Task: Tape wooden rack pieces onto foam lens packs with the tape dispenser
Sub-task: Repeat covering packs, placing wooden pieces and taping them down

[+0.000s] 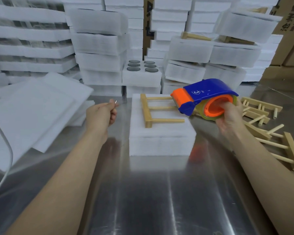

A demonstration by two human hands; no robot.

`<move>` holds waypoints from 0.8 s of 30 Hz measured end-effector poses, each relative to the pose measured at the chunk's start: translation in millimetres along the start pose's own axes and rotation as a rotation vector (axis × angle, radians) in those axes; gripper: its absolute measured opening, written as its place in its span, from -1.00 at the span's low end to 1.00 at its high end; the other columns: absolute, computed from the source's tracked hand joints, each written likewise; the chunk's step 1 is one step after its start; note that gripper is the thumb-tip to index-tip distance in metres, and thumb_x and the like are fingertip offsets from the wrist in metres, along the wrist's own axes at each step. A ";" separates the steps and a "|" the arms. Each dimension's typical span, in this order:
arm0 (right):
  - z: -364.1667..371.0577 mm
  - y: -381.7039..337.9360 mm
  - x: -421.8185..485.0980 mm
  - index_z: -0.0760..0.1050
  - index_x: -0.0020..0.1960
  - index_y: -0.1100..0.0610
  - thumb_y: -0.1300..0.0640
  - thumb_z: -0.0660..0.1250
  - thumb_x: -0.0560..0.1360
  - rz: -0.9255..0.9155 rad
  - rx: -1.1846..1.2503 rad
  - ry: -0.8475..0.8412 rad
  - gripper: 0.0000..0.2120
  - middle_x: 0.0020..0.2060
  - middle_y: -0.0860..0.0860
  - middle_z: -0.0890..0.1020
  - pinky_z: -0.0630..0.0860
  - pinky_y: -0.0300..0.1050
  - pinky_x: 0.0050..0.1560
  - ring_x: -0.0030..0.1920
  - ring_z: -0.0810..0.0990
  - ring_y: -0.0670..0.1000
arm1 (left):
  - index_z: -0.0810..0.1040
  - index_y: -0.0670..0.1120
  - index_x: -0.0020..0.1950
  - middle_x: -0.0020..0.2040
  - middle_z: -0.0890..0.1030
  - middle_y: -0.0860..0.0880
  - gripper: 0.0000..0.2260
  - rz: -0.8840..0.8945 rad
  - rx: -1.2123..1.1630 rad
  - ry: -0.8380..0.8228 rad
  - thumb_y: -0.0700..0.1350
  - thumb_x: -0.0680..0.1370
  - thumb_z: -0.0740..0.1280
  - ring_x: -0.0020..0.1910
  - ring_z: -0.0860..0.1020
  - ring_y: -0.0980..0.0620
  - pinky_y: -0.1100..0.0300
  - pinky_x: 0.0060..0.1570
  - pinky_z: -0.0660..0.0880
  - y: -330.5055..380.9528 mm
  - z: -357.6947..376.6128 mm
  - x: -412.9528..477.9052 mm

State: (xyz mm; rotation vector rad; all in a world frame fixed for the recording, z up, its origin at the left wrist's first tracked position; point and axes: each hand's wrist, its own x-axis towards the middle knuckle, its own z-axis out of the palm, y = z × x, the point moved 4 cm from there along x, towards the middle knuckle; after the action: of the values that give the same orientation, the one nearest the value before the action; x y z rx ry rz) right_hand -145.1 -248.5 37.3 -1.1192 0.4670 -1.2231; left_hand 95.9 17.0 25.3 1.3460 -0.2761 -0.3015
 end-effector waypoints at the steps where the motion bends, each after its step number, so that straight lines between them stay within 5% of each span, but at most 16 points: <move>1: -0.3 1.4 -0.6 0.48 0.21 0.04 0.45 0.27 0.41 0.007 -0.004 0.003 -0.53 -0.12 0.00 0.68 0.62 -0.06 -0.27 -0.09 0.69 -0.02 | 0.60 -0.14 -0.21 -0.47 0.46 0.06 -0.82 -0.009 0.005 0.003 -0.13 0.58 0.34 -0.57 0.33 0.17 0.38 -0.50 0.31 -0.9 0.1 -0.9; 4: -1.9 4.8 -2.1 0.47 0.19 0.04 0.49 0.23 0.38 0.016 -0.005 0.019 -0.49 -0.10 0.02 0.65 0.63 0.02 -0.08 -0.05 0.66 0.00 | 0.59 -0.14 -0.21 -0.54 0.46 0.10 -0.80 -0.039 0.049 0.005 -0.13 0.59 0.32 -0.59 0.34 0.20 0.37 -0.47 0.32 -3.7 1.7 -5.4; 14: -7.5 11.4 -2.9 0.47 0.21 0.08 0.52 0.19 0.33 0.039 -0.001 0.070 -0.45 -0.15 -0.02 0.65 0.58 -0.16 -0.17 -0.09 0.65 -0.05 | 0.60 -0.13 -0.31 -0.41 0.51 -0.06 -0.73 0.038 0.385 -0.001 -0.11 0.58 0.32 -0.45 0.40 0.03 0.16 -0.26 0.40 -19.6 6.8 -8.8; 19: -8.0 12.5 -3.2 0.46 0.23 0.07 0.50 0.22 0.31 0.040 -0.006 0.061 -0.43 -0.13 0.00 0.65 0.57 -0.18 -0.22 -0.09 0.65 -0.05 | 0.39 -0.08 -0.53 -0.64 0.37 0.06 -0.54 0.133 0.687 -0.017 -0.05 0.58 0.31 -0.64 0.32 0.09 0.29 -0.57 0.23 -22.1 16.0 -12.3; 24: -0.7 8.4 -5.3 0.46 0.20 0.04 0.42 0.28 0.23 0.026 -0.020 0.010 -0.42 -0.10 0.00 0.65 0.57 -0.18 -0.23 -0.09 0.65 -0.05 | 0.41 -0.09 -0.37 -0.40 0.45 0.01 -0.72 0.195 1.036 0.065 -0.09 0.55 0.21 -0.40 0.37 0.04 0.21 -0.42 0.17 -15.2 23.3 -19.9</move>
State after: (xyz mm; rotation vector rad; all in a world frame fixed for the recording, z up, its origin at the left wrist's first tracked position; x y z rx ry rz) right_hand -143.2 -244.5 28.3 -1.1214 0.5005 -1.2043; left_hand 68.0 0.2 14.7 2.3197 -0.5434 0.0850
